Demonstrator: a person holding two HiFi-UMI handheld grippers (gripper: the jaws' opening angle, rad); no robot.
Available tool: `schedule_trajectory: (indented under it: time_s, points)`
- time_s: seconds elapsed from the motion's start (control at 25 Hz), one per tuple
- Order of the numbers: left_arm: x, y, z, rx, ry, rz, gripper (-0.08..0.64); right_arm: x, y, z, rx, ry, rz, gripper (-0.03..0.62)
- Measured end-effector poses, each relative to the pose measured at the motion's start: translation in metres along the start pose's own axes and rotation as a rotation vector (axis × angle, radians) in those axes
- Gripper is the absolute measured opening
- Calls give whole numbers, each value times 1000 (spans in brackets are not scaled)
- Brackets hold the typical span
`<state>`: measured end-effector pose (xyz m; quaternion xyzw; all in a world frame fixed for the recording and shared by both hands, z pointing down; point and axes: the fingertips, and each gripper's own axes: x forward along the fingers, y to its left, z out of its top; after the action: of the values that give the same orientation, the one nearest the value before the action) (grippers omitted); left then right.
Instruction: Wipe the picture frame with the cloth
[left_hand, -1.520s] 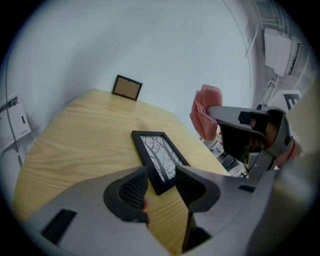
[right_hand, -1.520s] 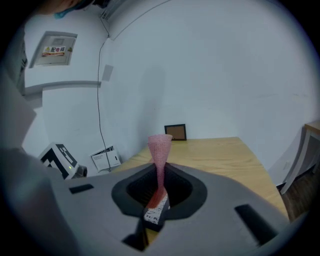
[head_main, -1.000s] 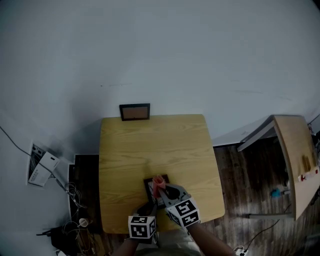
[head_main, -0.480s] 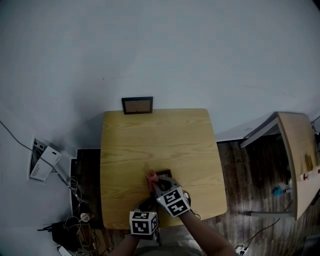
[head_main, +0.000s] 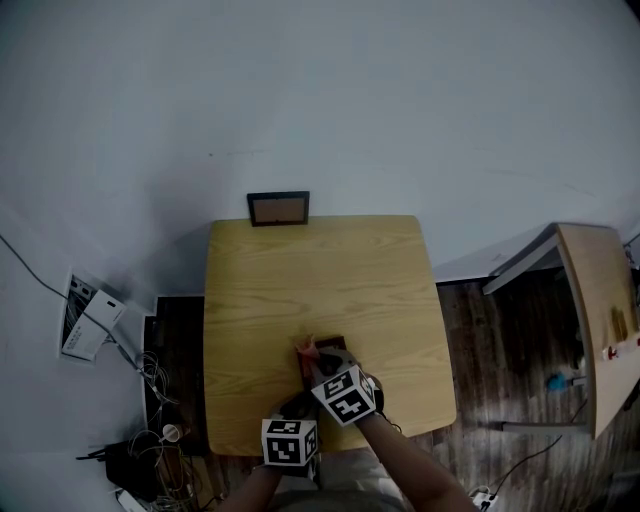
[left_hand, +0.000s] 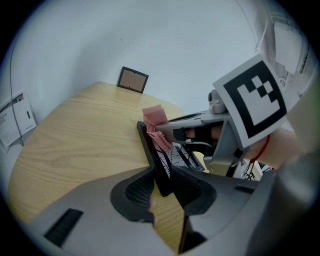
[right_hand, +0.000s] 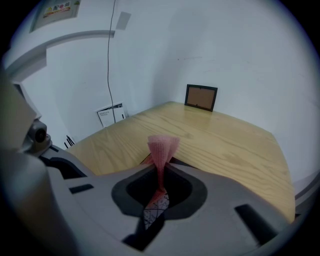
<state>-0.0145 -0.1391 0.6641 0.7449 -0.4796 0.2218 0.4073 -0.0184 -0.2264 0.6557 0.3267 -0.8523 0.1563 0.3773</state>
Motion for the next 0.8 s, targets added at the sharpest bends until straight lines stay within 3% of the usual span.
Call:
schedule_trajectory:
  time_s: [0.8]
  points:
    - [0, -1, 0, -4, -7, 11, 89, -23, -39, -25, 4, 44, -114, 18]
